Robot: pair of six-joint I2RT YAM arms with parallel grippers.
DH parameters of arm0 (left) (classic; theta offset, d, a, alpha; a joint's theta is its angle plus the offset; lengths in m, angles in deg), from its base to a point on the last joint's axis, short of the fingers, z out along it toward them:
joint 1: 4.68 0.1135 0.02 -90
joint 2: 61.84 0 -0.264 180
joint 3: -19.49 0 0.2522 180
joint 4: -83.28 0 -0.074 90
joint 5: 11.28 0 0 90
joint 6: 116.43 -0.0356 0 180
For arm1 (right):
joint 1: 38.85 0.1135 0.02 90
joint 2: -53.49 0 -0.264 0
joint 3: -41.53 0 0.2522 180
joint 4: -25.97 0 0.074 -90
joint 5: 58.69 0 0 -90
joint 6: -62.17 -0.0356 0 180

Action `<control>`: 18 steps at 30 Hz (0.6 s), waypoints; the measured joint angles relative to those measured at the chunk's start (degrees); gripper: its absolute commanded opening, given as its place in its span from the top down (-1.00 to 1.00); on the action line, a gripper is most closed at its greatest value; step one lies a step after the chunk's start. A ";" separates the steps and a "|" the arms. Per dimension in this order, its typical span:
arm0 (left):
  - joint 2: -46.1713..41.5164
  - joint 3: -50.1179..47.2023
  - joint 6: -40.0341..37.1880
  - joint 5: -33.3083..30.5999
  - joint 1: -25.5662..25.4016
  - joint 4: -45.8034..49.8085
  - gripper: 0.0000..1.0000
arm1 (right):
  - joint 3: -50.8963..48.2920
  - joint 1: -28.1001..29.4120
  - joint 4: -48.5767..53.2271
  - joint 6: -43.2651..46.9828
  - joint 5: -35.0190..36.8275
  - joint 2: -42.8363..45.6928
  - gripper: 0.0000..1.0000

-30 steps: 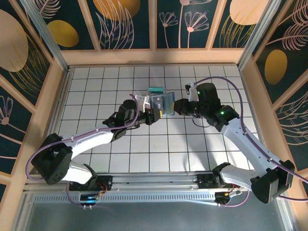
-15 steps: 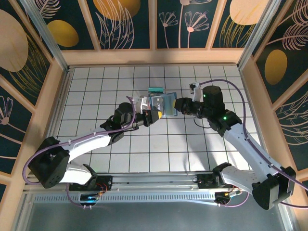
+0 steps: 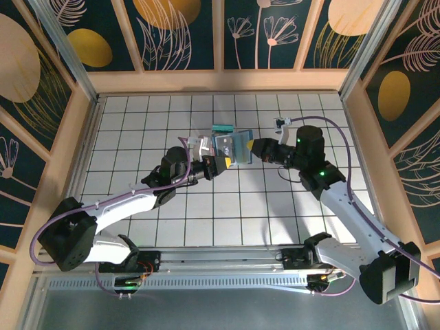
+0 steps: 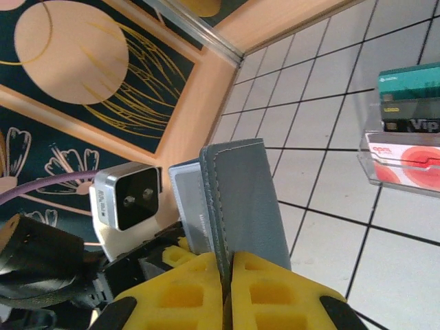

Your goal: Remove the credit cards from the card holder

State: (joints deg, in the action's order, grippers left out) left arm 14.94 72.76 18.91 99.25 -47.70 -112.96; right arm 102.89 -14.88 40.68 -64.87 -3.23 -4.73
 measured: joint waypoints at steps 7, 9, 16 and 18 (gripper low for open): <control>0.00 0.00 0.20 0.00 0.00 -0.48 1.00 | -1.33 0.00 -3.89 -1.97 -1.99 -0.11 0.82; 0.02 0.00 0.33 0.02 0.00 -0.57 1.00 | -1.73 0.00 -4.87 -2.56 -2.51 -0.13 0.78; 0.37 0.00 0.66 0.07 0.00 -1.14 1.00 | -2.38 0.00 -7.17 -3.58 -3.93 -0.59 0.82; 0.42 0.00 0.72 0.07 0.00 -1.14 1.00 | -2.38 0.00 -7.23 -3.82 -4.13 -0.66 0.79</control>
State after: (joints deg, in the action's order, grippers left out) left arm 15.35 72.76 19.63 99.32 -47.70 -114.09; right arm 100.51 -14.88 33.44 -68.69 -7.36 -5.39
